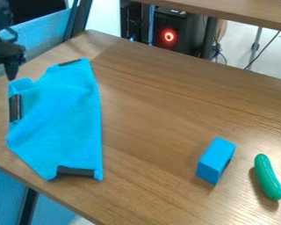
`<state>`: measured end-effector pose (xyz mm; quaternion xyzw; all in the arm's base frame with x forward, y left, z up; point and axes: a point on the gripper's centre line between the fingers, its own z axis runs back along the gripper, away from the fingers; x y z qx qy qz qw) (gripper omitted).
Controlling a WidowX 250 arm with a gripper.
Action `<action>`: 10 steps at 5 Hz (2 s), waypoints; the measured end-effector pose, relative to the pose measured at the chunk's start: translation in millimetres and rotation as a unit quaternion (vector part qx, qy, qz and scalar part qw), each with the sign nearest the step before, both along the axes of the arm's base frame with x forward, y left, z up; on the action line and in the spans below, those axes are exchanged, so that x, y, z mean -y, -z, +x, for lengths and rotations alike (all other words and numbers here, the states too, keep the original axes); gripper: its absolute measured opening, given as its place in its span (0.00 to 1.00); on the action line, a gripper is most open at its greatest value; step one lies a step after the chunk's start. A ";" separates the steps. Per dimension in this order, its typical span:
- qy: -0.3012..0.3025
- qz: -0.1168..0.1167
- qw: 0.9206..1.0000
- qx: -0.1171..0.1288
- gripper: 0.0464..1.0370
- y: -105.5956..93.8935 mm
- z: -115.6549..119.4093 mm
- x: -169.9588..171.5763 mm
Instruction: Unfold the cloth from bottom left to top right
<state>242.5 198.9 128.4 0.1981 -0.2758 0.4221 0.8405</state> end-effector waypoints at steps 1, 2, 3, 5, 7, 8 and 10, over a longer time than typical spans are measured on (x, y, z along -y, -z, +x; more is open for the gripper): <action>0.010 0.007 1.000 -0.025 0.96 24.4 3.9 -1.5; 0.025 0.011 0.999 -0.046 0.96 40.2 6.1 4.4; 0.041 0.008 0.998 -0.052 0.96 44.6 7.8 13.9; 0.045 -0.001 0.997 -0.054 0.96 49.1 10.3 27.7; 0.025 0.013 0.997 -0.073 0.96 65.0 12.1 19.2; 0.022 0.018 0.996 -0.083 0.96 72.2 11.4 14.1; 0.013 0.005 0.997 -0.081 0.66 72.6 11.6 9.9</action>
